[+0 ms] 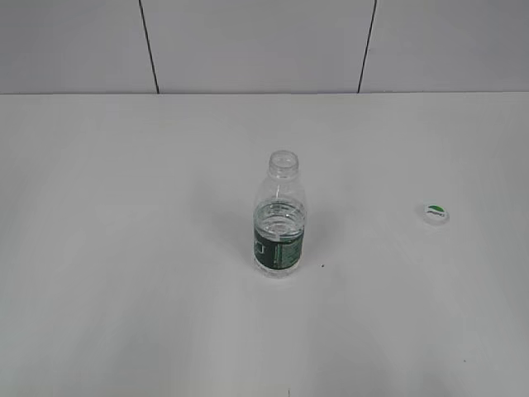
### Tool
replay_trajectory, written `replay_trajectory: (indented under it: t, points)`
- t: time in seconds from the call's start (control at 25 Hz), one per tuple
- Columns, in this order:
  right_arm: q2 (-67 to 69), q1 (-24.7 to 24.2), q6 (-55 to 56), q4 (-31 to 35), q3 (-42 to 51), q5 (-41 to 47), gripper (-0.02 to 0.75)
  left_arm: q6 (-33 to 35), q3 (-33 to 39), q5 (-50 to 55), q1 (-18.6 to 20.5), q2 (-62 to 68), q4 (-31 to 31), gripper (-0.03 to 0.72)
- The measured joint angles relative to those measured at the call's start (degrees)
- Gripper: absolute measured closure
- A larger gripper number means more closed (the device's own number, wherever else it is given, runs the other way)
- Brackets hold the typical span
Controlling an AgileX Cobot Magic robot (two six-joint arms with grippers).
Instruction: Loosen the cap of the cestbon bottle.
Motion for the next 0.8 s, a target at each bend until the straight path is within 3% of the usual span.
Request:
replay_trajectory:
  t: [0.2, 0.8]
  points:
    - [0.0, 0.0, -0.1, -0.1, 1.9, -4.5, 0.295, 2.1, 1.8, -4.0, 0.0, 0.0, -3.8, 0.441]
    - [0.0, 0.0, -0.1, -0.1, 2.4, -6.0, 0.295, 2.8, 2.0, -4.5, 0.0, 0.0, -4.4, 0.442]
